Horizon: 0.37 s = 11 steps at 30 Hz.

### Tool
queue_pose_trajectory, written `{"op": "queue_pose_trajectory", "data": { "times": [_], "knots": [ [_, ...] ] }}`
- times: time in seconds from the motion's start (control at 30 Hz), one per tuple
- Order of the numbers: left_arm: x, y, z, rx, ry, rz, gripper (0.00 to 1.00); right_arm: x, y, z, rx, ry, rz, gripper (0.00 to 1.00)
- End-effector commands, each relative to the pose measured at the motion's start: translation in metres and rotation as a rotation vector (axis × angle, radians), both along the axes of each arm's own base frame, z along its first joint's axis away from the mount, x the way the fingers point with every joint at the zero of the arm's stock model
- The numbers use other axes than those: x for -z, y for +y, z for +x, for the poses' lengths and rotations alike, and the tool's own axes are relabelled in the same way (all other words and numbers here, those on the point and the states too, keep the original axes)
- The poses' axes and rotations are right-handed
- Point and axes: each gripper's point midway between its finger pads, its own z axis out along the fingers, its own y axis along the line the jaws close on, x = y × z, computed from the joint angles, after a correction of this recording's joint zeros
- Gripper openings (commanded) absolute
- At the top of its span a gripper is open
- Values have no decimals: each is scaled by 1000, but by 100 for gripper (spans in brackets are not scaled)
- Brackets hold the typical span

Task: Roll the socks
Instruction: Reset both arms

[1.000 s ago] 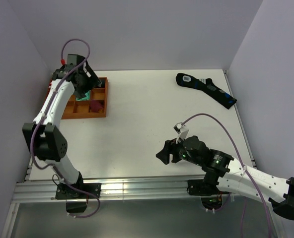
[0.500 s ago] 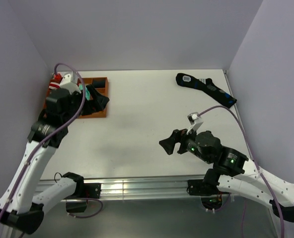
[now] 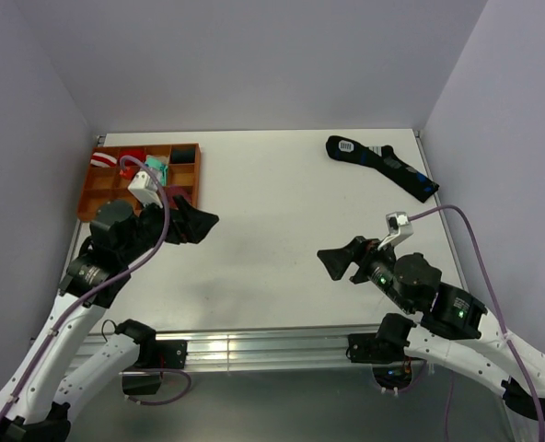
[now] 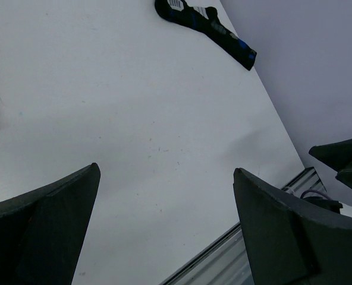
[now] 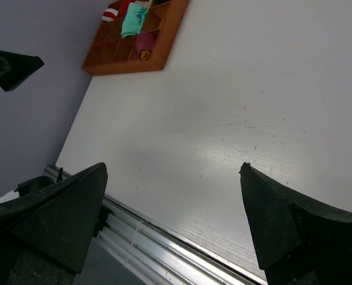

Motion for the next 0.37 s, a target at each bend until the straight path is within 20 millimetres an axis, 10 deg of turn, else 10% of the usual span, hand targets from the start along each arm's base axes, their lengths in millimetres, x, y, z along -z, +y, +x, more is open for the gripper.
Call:
{"op": "queue_pose_trajectory", "data": {
  "times": [0.0,0.33],
  "knots": [
    [-27,-8,-1,43,-112,-33,100,-15,-7,4,47,-20,34,100],
    [-22,-8,2,29,-96,-13,100,-12,-6,4,37,-22,33,100]
  ]
}}
